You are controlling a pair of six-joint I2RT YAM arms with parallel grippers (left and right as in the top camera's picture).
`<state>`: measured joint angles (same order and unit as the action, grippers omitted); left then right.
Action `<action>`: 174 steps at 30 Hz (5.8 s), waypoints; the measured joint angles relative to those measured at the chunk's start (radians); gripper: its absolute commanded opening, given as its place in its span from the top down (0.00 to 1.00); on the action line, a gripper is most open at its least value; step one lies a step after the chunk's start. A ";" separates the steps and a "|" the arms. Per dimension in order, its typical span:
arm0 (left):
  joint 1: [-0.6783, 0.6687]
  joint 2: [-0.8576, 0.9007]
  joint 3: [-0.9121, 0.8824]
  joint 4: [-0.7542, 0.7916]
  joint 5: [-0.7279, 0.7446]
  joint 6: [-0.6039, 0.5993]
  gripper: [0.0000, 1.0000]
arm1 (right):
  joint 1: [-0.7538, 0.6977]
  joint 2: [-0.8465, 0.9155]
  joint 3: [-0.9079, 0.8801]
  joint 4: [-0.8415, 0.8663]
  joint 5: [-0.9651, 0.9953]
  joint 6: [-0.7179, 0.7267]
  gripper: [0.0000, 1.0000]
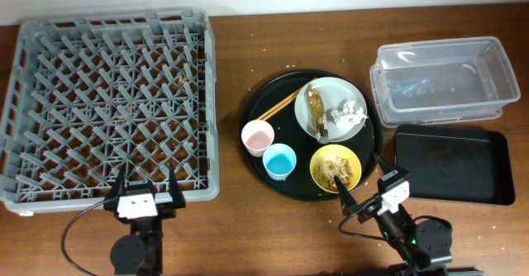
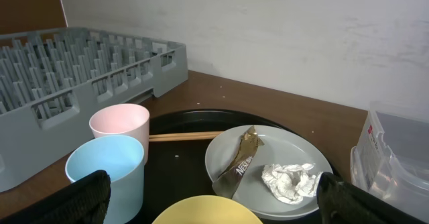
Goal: Sort waste into correct bins and load items into the dishwasher rack
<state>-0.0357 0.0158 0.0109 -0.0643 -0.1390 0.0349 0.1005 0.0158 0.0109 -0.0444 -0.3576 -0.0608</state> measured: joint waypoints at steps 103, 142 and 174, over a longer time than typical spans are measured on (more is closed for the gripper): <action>0.001 1.102 1.133 -0.890 0.553 -0.039 0.01 | -0.238 1.690 1.477 -0.607 0.267 0.595 0.96; 0.120 1.144 1.139 -0.505 1.682 -0.349 0.29 | 0.359 1.535 1.522 -0.448 -0.811 0.155 0.96; 0.264 1.446 1.347 -0.974 -0.044 -0.331 0.33 | 0.065 1.529 1.529 -1.140 -0.016 0.244 0.26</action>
<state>0.2283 1.4616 1.3579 -1.0378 -0.1829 -0.2958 0.1654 1.5452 1.5398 -1.1843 -0.3737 0.1829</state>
